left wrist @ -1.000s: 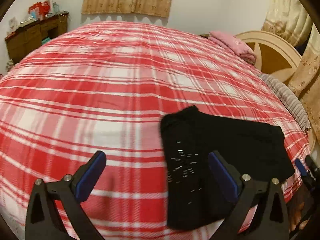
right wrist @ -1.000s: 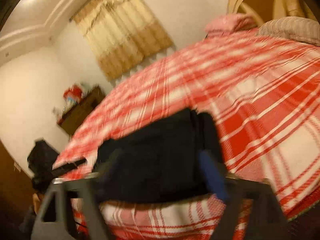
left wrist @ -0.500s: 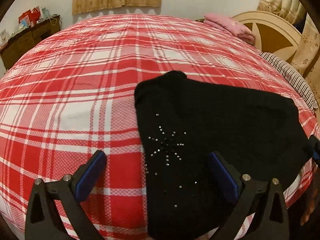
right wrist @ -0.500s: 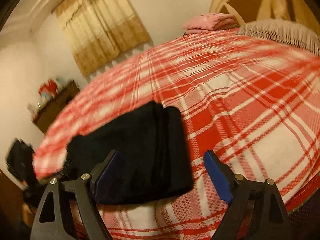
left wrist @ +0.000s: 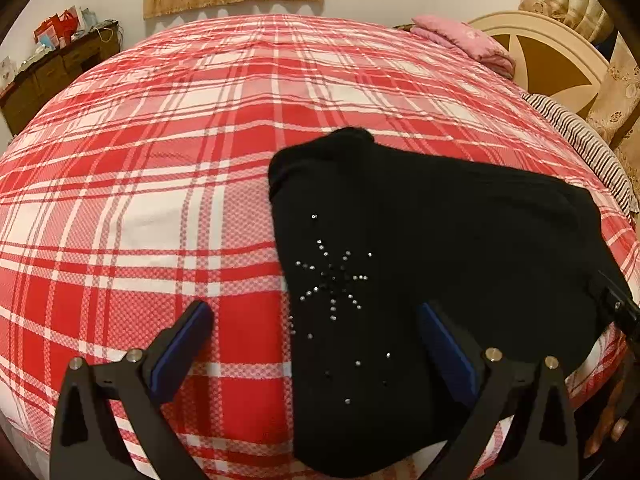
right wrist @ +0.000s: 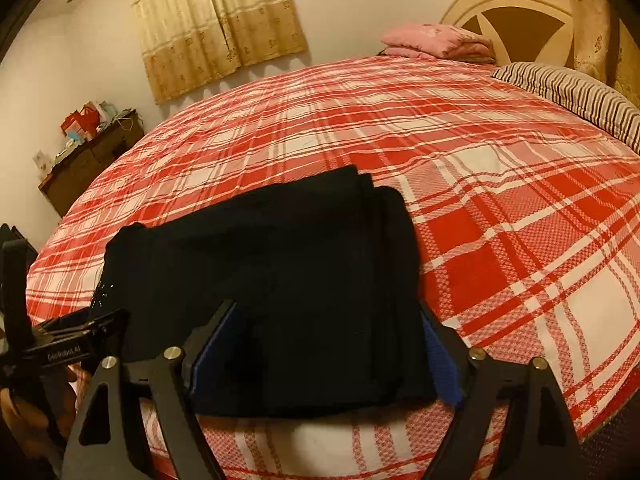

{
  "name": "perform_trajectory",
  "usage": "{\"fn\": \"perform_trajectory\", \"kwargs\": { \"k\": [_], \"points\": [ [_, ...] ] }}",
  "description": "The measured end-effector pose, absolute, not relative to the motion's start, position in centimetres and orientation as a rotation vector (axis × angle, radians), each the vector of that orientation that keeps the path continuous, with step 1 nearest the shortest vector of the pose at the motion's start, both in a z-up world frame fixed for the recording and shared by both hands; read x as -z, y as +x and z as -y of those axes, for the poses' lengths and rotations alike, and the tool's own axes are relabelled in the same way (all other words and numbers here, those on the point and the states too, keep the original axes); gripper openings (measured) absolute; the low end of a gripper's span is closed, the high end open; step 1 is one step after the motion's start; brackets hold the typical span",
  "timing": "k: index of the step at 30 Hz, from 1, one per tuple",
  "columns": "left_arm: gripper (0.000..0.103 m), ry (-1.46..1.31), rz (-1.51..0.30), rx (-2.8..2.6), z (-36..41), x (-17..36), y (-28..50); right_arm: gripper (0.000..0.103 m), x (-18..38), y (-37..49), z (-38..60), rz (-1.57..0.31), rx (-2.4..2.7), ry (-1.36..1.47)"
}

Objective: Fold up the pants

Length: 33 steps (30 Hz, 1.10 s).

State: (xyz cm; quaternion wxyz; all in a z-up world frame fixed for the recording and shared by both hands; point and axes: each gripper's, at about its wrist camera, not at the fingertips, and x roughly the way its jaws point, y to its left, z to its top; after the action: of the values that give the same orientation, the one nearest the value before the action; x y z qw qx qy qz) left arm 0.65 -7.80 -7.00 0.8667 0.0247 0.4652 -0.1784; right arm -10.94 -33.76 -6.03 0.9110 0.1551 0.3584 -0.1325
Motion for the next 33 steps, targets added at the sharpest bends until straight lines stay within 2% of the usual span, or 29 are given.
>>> {"fn": "perform_trajectory", "kwargs": {
  "k": [4,6,8,9,10,12,14,15,17,18,19,20,23,33],
  "points": [
    [0.103,0.044,-0.987,0.374,7.8,7.0,0.8,0.081,6.0,-11.7,35.3,-0.7,0.249,0.424],
    [0.103,0.032,-0.995,0.366,7.7,7.0,0.7,0.081,6.1,-11.3,34.4,-0.725,0.254,0.349],
    [0.103,0.024,-1.004,0.373,7.9,6.9,0.4,0.071,6.1,-10.9,33.4,-0.741,0.246,0.289],
    [0.103,0.031,-1.004,0.381,8.1,6.9,0.3,0.052,6.3,-10.7,32.9,-0.761,0.228,0.261],
    [0.103,0.039,-1.003,0.39,8.3,6.9,0.2,0.047,6.4,-10.5,32.8,-0.77,0.22,0.256],
    [0.096,0.04,-0.992,0.4,8.5,6.8,-0.1,0.046,6.5,-10.5,32.6,-0.769,0.222,0.241],
    [0.076,0.035,-0.972,0.423,8.7,6.3,-0.5,0.044,6.4,-10.6,32.7,-0.765,0.222,0.248],
    [0.072,0.039,-0.965,0.422,8.7,6.1,-0.6,0.044,6.4,-10.6,32.6,-0.765,0.226,0.241],
    [0.053,0.031,-0.956,0.426,8.7,5.8,-0.6,0.043,6.2,-10.6,32.1,-0.765,0.238,0.215],
    [0.048,0.024,-0.953,0.422,8.5,5.7,-0.6,0.042,6.1,-10.6,31.7,-0.763,0.249,0.188],
    [0.034,-0.001,-0.956,0.437,8.4,5.6,-0.5,0.042,6.1,-10.5,31.4,-0.763,0.256,0.169],
    [0.029,-0.021,-0.956,0.441,8.2,5.5,-0.5,0.041,6.0,-10.5,31.1,-0.761,0.266,0.146],
    [0.021,-0.034,-0.953,0.444,8.2,5.3,-0.6,0.039,5.3,-10.8,30.1,-0.741,0.294,0.088],
    [0.018,-0.033,-0.865,0.465,7.9,2.4,-1.1,0.038,1.4,-10.8,25.9,-0.652,0.324,-0.118]
  ]
}}
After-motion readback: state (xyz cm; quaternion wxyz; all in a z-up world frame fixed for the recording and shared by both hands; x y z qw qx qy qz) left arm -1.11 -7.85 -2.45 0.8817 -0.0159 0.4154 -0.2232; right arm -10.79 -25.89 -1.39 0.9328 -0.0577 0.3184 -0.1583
